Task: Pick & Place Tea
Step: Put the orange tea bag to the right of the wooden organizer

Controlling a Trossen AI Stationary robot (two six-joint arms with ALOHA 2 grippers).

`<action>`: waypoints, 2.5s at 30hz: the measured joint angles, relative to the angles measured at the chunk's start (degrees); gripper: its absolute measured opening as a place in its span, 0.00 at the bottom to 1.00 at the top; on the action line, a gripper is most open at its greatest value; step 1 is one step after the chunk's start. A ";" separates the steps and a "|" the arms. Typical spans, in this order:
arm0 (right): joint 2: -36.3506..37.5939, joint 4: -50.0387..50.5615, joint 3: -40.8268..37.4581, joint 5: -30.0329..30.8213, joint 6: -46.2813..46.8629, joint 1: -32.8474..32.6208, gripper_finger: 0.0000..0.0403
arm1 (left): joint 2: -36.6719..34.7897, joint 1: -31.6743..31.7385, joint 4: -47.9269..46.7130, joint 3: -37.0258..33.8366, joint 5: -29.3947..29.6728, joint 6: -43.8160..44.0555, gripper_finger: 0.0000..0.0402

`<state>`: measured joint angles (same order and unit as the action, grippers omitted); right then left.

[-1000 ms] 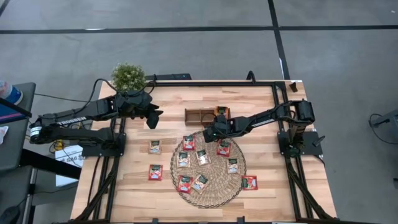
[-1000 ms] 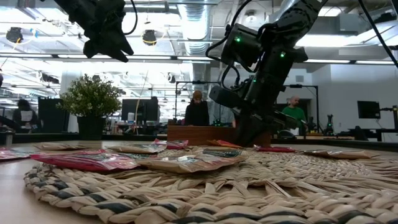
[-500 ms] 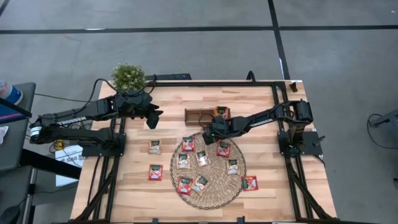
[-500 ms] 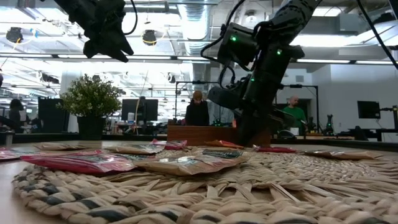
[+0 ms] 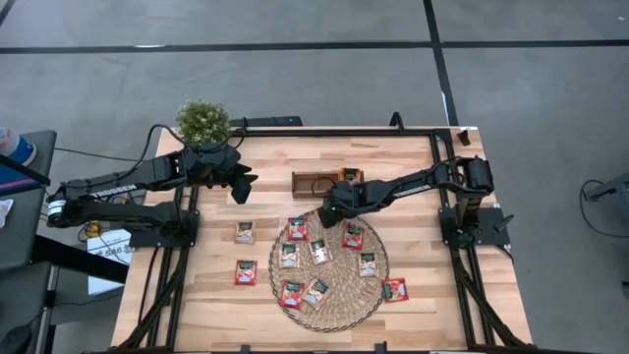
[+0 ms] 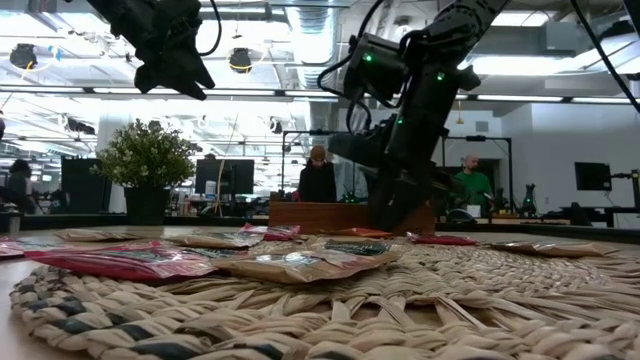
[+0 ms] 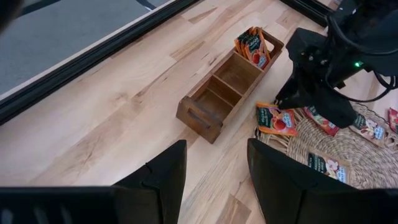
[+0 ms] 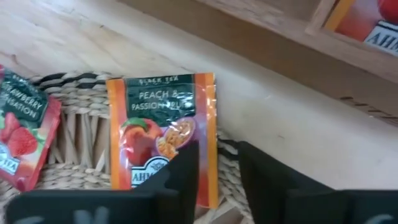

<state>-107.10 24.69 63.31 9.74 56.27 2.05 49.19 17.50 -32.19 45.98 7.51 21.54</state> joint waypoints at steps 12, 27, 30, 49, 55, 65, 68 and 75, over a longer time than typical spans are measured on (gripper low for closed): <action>-0.07 -1.29 0.13 -0.77 -4.26 2.50 0.47 | 0.00 0.00 1.61 0.00 0.00 -0.28 0.40; -0.07 -5.11 0.15 -2.91 -6.67 2.55 0.38 | 0.00 0.00 2.63 0.00 0.00 0.20 0.40; -0.07 -5.09 0.15 -2.59 -6.79 2.55 0.38 | 0.00 0.00 2.85 0.00 0.00 0.24 0.40; -7.94 -3.14 5.22 -2.53 -8.24 1.90 0.31 | 0.02 -0.02 3.72 0.00 -0.26 0.35 0.40; -7.90 -2.02 5.25 -2.46 -8.28 1.94 0.24 | 0.02 -0.01 3.69 0.00 -0.26 0.07 0.40; -7.83 -3.06 4.99 -2.26 -8.26 1.94 0.12 | 0.02 -0.02 3.70 0.00 -0.26 -0.02 0.40; -6.74 -3.74 4.94 -2.28 -8.27 1.88 0.09 | 0.02 -0.02 3.70 0.00 -0.26 -0.02 0.40; -3.08 -3.12 4.61 -2.28 -8.85 1.73 0.01 | 0.02 -0.02 3.70 0.00 -0.26 -0.32 0.40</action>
<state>-110.19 21.57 67.92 7.46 47.42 3.78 49.21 17.47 -28.49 45.98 7.25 21.22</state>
